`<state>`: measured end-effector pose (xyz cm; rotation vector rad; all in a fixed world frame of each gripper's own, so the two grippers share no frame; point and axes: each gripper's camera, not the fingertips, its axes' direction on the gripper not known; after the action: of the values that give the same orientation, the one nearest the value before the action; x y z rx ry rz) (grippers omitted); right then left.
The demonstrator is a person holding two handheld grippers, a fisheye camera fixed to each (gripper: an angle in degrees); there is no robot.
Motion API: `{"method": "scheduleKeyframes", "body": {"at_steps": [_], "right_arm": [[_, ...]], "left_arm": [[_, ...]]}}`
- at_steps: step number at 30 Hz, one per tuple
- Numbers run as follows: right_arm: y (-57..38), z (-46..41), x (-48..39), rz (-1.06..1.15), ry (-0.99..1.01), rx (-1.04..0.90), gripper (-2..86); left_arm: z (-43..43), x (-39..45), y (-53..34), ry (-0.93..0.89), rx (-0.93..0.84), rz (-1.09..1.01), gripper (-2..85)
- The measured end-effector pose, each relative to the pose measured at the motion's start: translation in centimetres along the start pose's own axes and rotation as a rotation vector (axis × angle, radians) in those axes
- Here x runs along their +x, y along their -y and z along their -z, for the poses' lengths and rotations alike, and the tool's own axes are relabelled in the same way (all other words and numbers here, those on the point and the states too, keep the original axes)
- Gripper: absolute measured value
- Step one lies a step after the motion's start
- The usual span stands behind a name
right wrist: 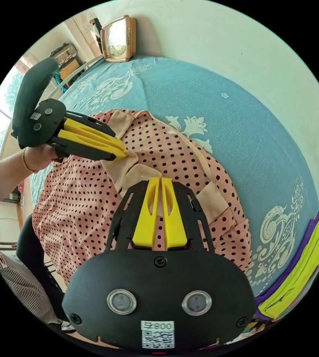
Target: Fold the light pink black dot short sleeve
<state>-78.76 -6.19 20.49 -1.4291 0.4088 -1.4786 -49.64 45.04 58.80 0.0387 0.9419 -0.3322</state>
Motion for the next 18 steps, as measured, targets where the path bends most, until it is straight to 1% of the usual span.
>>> {"method": "scheduleKeyframes", "body": {"at_steps": [3,5,9,13,16,18], "right_arm": [[-0.2,1.4,-0.4,0.01,-0.002,0.061,0.7],[-1.8,3.7,-1.0,0.018,-0.004,0.156,0.5],[-5.8,5.7,-2.1,0.028,0.019,0.27,0.4],[-9.0,4.2,-2.5,0.018,0.089,0.258,0.4],[-9.7,1.4,-1.8,-0.013,0.103,0.167,0.2],[-9.9,0.1,-1.2,-0.034,0.115,0.132,0.0]], "left_arm": [[2.1,0.3,-0.8,0.0,0.087,-0.003,1.6],[3.8,0.8,-2.1,-0.004,0.157,-0.02,1.5],[4.6,1.7,-4.7,-0.016,0.198,-0.043,1.5],[3.1,1.6,-7.3,-0.017,0.152,-0.037,2.0],[1.6,0.1,-8.4,-0.018,0.09,0.023,2.7],[1.4,-0.9,-9.0,-0.056,0.088,0.047,3.3]]}}
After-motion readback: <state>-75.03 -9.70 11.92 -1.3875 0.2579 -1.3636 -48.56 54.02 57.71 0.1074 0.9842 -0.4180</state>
